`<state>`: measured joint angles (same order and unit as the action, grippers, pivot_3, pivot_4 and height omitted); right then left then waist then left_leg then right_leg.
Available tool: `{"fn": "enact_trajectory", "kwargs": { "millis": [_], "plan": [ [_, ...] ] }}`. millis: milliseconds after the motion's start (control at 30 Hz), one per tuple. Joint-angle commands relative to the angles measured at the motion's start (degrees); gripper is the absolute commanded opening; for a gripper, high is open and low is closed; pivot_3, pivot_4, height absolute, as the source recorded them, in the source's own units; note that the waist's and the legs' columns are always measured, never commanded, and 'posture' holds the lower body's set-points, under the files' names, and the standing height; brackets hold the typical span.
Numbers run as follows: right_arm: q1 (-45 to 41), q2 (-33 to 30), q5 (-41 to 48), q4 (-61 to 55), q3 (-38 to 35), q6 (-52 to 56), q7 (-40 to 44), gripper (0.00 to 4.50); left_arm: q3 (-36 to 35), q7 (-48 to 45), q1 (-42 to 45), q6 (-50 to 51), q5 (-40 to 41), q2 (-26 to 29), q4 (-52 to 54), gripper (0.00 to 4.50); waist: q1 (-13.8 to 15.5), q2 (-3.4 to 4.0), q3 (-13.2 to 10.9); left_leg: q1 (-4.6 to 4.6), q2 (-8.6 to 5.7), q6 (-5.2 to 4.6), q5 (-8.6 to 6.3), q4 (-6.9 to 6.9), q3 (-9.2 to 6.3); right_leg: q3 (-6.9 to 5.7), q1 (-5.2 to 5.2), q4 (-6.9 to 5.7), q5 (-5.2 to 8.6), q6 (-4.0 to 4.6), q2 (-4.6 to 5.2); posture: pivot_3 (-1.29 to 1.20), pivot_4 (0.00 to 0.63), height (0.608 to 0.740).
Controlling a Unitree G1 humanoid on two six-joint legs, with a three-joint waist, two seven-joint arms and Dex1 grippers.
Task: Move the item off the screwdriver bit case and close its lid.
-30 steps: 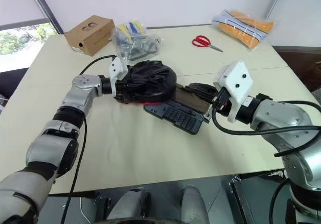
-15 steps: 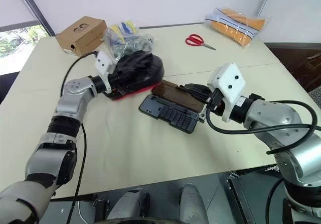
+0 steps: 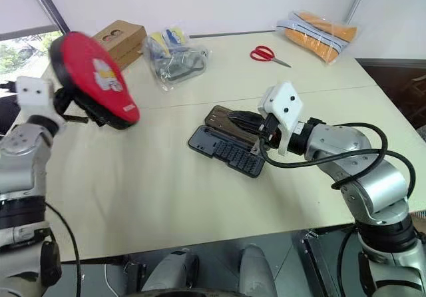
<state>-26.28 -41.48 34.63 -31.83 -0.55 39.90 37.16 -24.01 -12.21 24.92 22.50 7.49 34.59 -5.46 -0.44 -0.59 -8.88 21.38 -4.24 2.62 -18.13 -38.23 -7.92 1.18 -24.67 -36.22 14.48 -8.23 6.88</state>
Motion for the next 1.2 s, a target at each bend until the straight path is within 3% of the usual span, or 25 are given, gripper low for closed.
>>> {"fn": "enact_trajectory", "kwargs": {
  "millis": [33, 300, 867, 967, 1200],
  "plan": [
    [-1.8, 0.9, -0.9, 0.7, 0.6, -2.4, 1.6, 0.00, -5.9, 4.3, 0.9, 0.8, 0.1, 2.8, 2.9, 0.04, -0.1, -0.04, 0.0, 0.01, 0.00, 0.00, 0.00, 0.00, -0.01, -0.01, 0.00, 0.00, 0.00, 0.00, 0.00, 0.00, 0.150, 0.740],
    [-3.2, 2.8, -2.4, 2.1, 2.1, -3.3, 3.1, 0.00, -10.4, 8.0, 0.4, 1.6, 1.2, 4.3, 1.4, 0.04, -0.2, -0.06, 0.0, 0.02, 0.00, 0.01, 0.00, 0.03, 0.00, 0.00, -0.03, 0.01, 0.00, 0.00, 0.03, 0.00, 0.150, 0.740],
    [-0.4, 2.7, -3.4, -1.6, -0.1, -1.9, 0.5, 0.00, -3.4, 4.2, 0.8, -3.3, 1.3, 1.3, -21.8, 0.04, -1.7, 0.37, 0.3, -0.23, -0.04, -0.03, -0.03, 0.21, 0.20, 0.09, -0.06, -0.01, 0.00, 0.00, 0.11, 0.00, 0.150, 0.740],
    [0.6, 2.2, -3.2, -2.9, -1.2, -0.9, -0.5, 0.00, -2.6, 5.1, 1.8, -6.2, 1.0, 1.7, -26.3, 0.98, -2.3, 0.34, 0.3, -0.24, -0.03, -0.06, -0.05, 0.27, 0.17, 0.09, -0.19, -0.05, 0.00, 0.00, 0.10, 0.00, 0.150, 0.740],
    [1.7, 1.7, -2.9, -4.4, -2.4, 0.3, -1.5, 0.00, -2.3, 5.7, 4.3, -11.3, 1.9, 2.5, -27.5, 4.42, -1.8, 0.35, 0.3, -0.20, -0.04, -0.05, -0.08, 0.22, 0.12, 0.09, -0.29, -0.12, -0.04, 0.05, 0.12, 0.00, 0.150, 0.740]
  ]
}}
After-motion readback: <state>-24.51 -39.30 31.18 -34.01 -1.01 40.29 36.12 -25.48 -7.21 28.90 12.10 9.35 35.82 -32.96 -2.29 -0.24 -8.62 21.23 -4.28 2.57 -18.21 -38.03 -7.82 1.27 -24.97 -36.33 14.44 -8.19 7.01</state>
